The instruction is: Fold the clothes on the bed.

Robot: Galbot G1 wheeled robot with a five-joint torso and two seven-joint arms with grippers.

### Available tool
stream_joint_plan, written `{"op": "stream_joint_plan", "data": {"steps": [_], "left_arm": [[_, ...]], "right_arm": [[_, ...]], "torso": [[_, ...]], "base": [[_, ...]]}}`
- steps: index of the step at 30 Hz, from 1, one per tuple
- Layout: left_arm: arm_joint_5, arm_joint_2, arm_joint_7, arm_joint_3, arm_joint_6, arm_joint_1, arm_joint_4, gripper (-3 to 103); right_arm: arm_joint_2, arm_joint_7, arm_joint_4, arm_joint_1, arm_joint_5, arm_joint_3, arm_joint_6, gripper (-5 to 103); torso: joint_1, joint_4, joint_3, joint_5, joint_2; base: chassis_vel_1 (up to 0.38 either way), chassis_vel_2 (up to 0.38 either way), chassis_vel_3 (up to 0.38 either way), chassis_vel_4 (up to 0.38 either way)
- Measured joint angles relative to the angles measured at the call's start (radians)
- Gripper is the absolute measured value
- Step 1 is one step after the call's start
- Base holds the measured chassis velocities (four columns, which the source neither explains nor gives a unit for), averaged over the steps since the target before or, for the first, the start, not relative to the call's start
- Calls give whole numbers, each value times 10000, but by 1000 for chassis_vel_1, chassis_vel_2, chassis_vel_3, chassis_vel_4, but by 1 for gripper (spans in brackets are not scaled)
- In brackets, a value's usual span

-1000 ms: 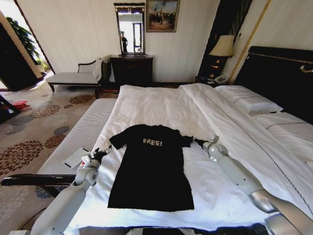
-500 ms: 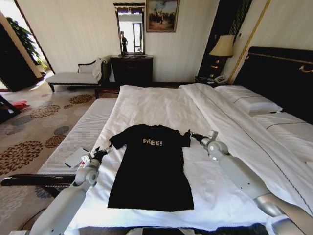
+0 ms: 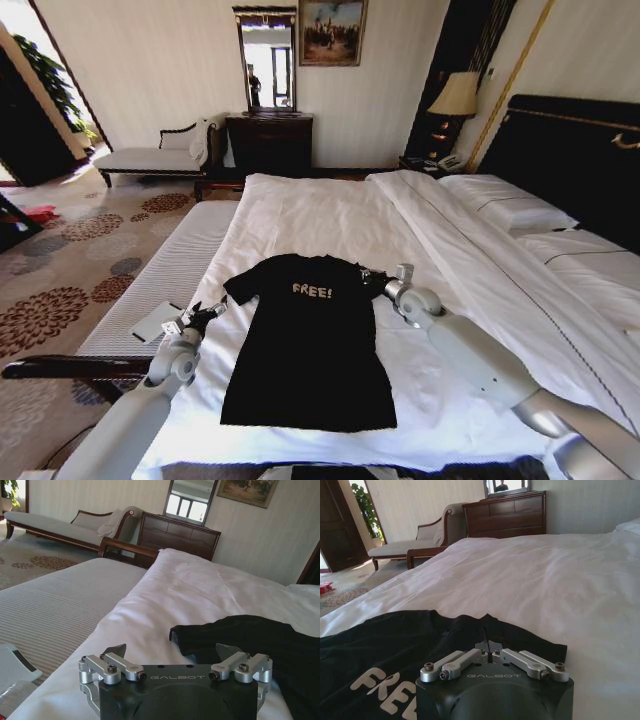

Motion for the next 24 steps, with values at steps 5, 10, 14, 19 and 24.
{"op": "stream_joint_plan", "data": {"steps": [5,10,14,19,24], "left_arm": [[0,-18,21,-63,-14,51,-4,100],[7,-42,30,-87,-18,71,-8,100],[19,-71,31,-93,-20,80,-8,100],[29,-94,34,-93,-21,81,-8,100],[28,-73,44,-108,-22,111,-13,100]], "right_arm": [[99,25,-58,186,-81,-416,0,0],[274,52,-217,222,-237,-692,0,0],[413,104,-276,178,-339,-833,0,0],[728,283,-625,123,-254,-878,-20,0],[1097,378,-1114,86,-409,-948,-7,0]], "torso": [[0,-1,0,-1,0],[0,-2,0,0,0],[0,-2,0,0,0],[0,-1,0,0,0],[0,-2,0,1,0]], "base": [[0,0,0,0],[0,0,0,0],[0,0,0,0],[0,0,0,0],[0,0,0,0]]}}
